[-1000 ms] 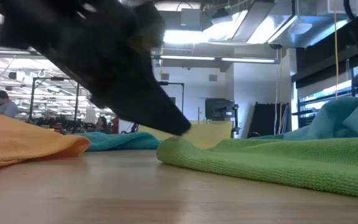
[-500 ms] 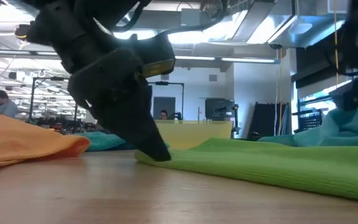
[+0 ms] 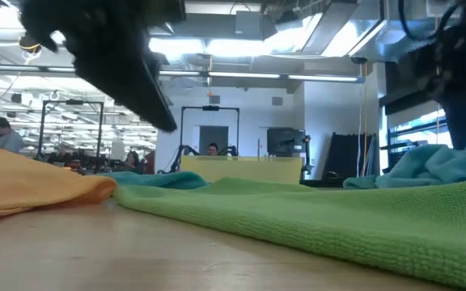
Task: Fold microfiber towels
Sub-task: Fold the green microfiber cloth
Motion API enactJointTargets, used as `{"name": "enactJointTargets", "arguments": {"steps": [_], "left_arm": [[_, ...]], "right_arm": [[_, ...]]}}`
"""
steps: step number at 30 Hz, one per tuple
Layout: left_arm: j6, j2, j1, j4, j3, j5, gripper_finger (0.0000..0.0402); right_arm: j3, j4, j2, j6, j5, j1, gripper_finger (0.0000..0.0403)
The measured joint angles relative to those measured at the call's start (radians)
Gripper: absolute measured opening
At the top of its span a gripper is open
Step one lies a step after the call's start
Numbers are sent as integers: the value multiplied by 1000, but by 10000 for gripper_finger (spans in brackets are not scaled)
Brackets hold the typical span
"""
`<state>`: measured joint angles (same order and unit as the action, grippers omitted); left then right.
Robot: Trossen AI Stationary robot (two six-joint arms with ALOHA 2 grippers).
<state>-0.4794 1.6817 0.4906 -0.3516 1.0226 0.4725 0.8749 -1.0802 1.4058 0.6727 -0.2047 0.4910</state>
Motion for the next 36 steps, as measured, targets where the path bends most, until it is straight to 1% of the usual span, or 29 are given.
{"name": "enactJointTargets", "arguments": {"steps": [4, 7, 9, 12, 15, 21, 29, 32, 36], "left_arm": [[53, -9, 45, 124, 0, 40, 149], [79, 33, 63, 289, 2, 35, 149], [113, 81, 69, 407, 1, 12, 149], [149, 164, 67, 559, 2, -28, 149], [125, 252, 55, 625, 1, -84, 149], [40, 344, 40, 643, 1, -142, 149], [12, 350, 41, 612, 5, -188, 149], [12, 349, 42, 606, 5, -216, 149], [12, 348, 42, 598, 6, -261, 149]], "right_arm": [[16, 175, -5, -99, -12, 75, 214], [-9, 361, 0, -152, -12, 123, 214], [-37, 470, 11, -166, -4, 143, 214], [-77, 567, 31, -154, -4, 150, 214], [-115, 607, 56, -119, -4, 149, 214], [-146, 644, 94, -105, -4, 149, 214], [-207, 833, 138, -100, -4, 140, 214], [-209, 830, 166, -77, -13, 140, 214], [-205, 785, 173, -64, -19, 141, 214]]}}
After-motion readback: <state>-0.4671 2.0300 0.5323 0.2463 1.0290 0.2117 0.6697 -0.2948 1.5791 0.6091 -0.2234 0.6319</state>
